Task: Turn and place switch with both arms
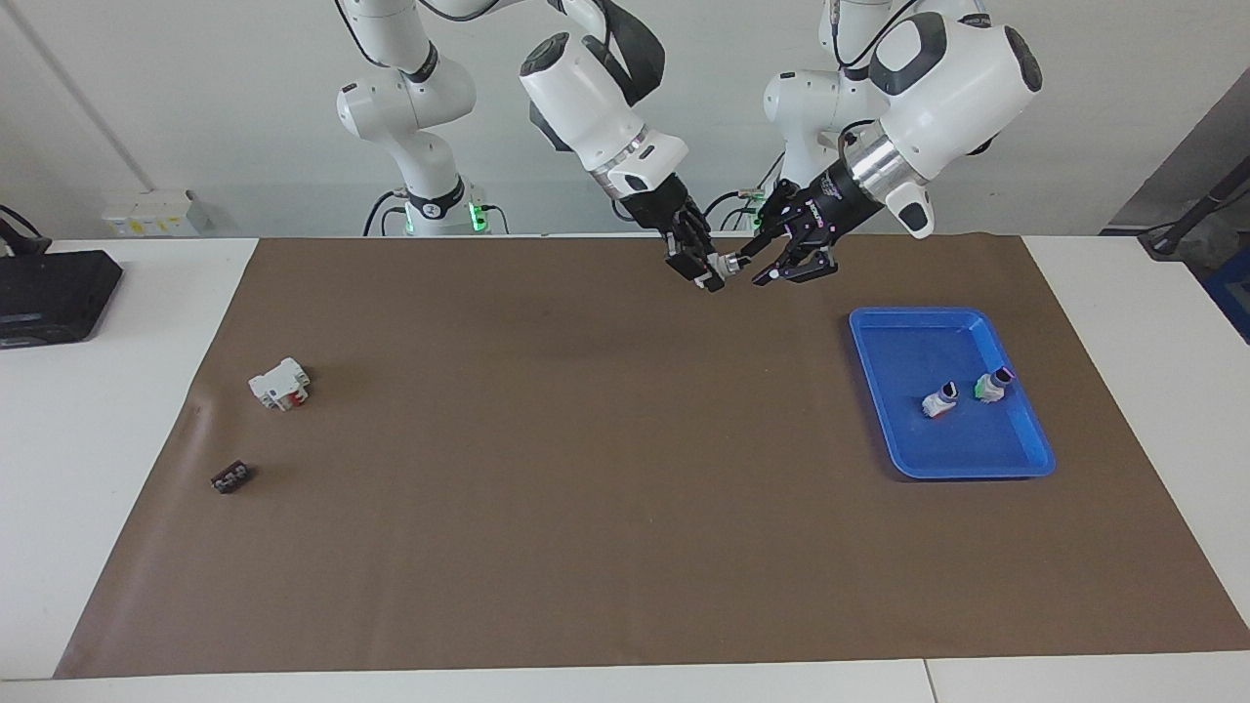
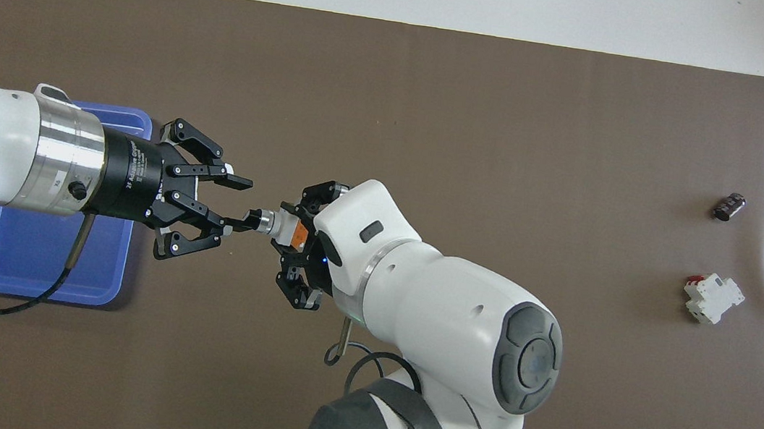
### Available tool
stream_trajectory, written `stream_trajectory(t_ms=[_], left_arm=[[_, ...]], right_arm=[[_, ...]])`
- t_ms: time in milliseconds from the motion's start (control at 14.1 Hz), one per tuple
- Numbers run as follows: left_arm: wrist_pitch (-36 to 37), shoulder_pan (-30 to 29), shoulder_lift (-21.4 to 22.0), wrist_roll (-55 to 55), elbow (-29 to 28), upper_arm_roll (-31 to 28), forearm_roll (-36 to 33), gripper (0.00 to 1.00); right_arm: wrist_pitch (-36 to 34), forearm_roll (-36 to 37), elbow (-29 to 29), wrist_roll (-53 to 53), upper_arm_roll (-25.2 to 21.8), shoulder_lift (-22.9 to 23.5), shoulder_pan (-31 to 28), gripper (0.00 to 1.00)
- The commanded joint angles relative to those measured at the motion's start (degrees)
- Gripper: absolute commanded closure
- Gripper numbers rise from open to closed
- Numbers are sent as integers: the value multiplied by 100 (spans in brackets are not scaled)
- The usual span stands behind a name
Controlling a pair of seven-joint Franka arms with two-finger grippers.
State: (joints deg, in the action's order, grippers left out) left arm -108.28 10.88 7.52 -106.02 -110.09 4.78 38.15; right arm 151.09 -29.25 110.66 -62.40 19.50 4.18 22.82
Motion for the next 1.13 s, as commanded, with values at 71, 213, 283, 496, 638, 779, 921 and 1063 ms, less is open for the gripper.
stream_trajectory(t_ms=[71,213,283,496,638,779,921,1063], left_arm=[[-70,159,188,-323,-285,-48,69,53],[-44,264,189,-341,-294,-48,69,54],[-18,300,197,-341,-285,-48,69,54],[61,353,189,-341,-268,-39,69,57],[53,379,197,-323,-268,-39,69,65],[79,371,189,-332,-259,-30,69,70],[96,310,189,-341,-224,-48,69,69],[219,230,136,-349,-101,-65,69,66]], right_arm=[[132,104,43,167,2,-5,12,100],[132,104,43,167,2,-5,12,100],[132,104,43,167,2,-5,12,100],[132,104,52,167,2,-5,12,100],[132,104,43,167,2,-5,12,100],[132,104,43,167,2,-5,12,100],[132,104,43,167,2,-5,12,100],[132,104,43,167,2,-5,12,100]])
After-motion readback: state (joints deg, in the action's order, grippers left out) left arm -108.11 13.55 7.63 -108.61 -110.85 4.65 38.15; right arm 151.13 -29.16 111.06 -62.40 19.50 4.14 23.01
